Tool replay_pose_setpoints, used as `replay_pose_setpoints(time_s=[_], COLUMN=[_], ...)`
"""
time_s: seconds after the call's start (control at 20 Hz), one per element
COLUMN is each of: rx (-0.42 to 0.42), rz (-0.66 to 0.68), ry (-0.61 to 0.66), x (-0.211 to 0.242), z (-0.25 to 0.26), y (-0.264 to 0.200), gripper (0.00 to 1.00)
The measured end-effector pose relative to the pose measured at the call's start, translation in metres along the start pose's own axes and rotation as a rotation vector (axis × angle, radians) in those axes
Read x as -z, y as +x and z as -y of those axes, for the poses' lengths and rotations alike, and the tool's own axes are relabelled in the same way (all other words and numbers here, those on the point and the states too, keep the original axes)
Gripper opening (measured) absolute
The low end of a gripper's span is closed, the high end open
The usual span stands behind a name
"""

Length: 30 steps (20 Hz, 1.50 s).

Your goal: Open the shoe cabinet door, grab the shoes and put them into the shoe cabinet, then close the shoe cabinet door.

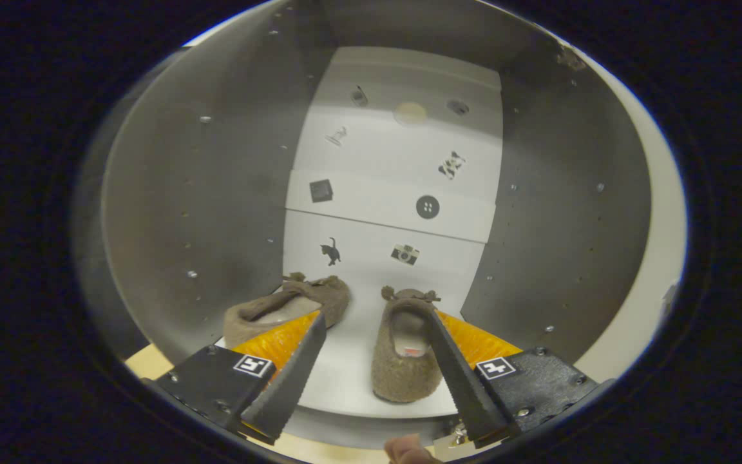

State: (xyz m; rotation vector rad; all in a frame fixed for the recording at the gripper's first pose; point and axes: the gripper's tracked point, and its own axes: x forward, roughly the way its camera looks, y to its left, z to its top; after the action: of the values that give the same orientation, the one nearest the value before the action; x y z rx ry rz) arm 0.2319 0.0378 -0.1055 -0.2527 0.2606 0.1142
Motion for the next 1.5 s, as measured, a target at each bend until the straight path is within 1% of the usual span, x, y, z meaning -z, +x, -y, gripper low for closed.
replay_pose_setpoints(time_s=[0.15, 0.3, 0.45, 0.6, 0.7, 0.95, 1.05, 1.15, 1.25, 1.35, 1.5], rx=[0.039, 0.019, 0.051, 0.036, 0.05, 0.061, 0.053, 0.067, 0.035, 0.028, 0.058], rz=[0.019, 0.072, 0.138, 0.195, 0.239, 0.274, 0.299, 0.309, 0.288, 0.276, 0.275], ry=[0.044, 0.09, 0.098, 0.087, 0.096, 0.09, 0.091, 0.109, 0.078, 0.085, 0.138], x=[0.003, -0.004, -0.019, -0.03, -0.031, -0.004, 0.009, 0.023, 0.042, 0.055, 0.068], z=[-0.005, -0.009, 0.009, 0.02, 0.035, 0.058, 0.066, 0.081, 0.089, 0.11, 0.157], y=[-0.051, -0.105, -0.157, -0.212, -0.25, -0.329, -0.356, -0.379, -0.401, -0.419, -0.446], gripper=[1.0, 1.0, 1.0, 1.0, 1.0, 1.0, 1.0, 1.0, 1.0, 1.0, 1.0])
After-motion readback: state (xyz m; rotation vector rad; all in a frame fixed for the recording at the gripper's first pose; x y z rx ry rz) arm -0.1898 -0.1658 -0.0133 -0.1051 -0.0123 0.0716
